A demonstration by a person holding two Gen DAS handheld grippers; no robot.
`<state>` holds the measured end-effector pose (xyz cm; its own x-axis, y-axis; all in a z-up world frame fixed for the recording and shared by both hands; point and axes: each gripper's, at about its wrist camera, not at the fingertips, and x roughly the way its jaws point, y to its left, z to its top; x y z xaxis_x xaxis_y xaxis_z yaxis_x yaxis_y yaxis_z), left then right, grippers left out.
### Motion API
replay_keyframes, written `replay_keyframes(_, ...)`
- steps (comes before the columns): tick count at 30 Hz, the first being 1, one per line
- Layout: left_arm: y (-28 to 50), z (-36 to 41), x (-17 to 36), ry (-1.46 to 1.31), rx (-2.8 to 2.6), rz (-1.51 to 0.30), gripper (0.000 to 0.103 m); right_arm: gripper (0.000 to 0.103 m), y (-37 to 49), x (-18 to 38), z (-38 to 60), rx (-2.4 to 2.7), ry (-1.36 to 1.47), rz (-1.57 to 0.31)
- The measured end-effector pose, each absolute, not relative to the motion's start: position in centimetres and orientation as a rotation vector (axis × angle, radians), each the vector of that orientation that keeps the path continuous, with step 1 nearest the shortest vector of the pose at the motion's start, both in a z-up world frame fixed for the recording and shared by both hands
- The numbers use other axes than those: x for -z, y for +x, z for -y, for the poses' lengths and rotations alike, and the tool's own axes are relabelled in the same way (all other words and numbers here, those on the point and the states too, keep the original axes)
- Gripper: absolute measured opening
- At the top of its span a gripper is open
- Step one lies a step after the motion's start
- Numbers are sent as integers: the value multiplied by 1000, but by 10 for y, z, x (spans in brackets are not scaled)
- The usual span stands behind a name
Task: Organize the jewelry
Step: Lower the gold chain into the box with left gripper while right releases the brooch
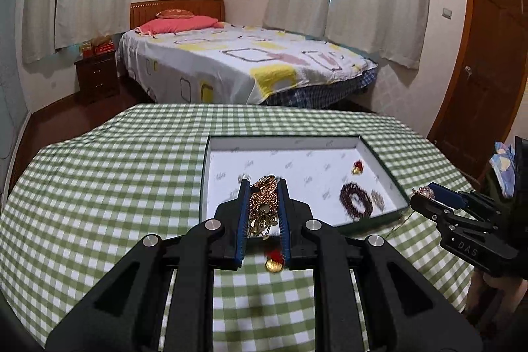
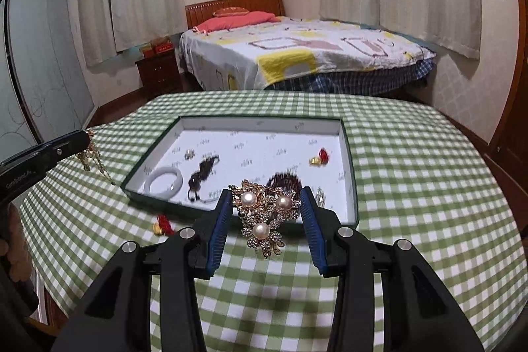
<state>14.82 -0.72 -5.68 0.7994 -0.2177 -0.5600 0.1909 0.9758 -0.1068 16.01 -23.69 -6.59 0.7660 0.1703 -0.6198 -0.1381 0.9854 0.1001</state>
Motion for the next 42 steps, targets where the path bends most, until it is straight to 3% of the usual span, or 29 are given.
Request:
replay_keyframes(19,227,37,28,-37,253,-500,16,42,232,18,246,-147,35,-531)
replay_keyframes(42,348,73,131,67,206,-767,16,42,335,111,240,-110,37,-749)
